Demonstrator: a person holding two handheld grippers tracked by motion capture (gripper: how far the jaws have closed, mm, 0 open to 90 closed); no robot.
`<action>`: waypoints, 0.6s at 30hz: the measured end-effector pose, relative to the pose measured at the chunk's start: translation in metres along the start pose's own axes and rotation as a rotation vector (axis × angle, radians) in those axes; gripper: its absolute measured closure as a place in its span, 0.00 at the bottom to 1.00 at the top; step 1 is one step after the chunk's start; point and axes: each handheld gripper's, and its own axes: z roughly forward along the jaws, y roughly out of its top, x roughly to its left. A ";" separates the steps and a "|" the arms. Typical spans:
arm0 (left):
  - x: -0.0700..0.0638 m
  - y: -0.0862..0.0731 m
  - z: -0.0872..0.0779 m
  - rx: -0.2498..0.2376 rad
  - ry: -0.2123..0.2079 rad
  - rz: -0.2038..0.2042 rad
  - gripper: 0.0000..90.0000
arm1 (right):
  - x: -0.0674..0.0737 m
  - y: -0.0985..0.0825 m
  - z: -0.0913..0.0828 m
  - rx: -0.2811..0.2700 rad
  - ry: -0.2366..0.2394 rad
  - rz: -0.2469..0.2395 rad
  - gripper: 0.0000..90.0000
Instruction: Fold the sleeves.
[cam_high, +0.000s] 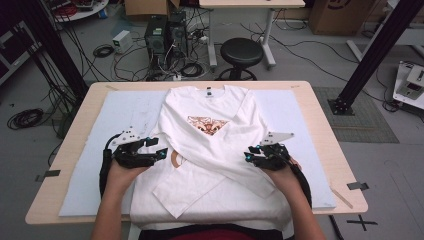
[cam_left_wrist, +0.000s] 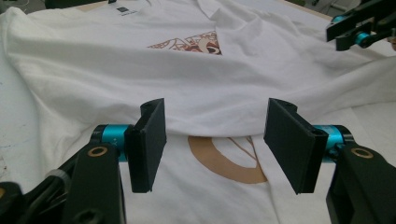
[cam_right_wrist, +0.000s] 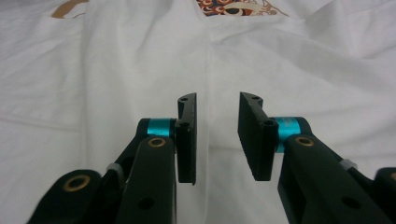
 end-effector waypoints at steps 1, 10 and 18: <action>0.000 0.000 0.000 0.000 0.000 0.000 0.43 | -0.001 0.004 0.006 0.014 0.005 -0.001 0.76; 0.001 -0.001 0.000 0.000 -0.002 -0.001 0.43 | 0.002 0.014 0.044 0.117 0.071 0.006 1.00; 0.000 -0.001 0.000 -0.001 -0.002 -0.003 0.43 | 0.018 0.018 -0.002 -0.043 -0.056 -0.071 1.00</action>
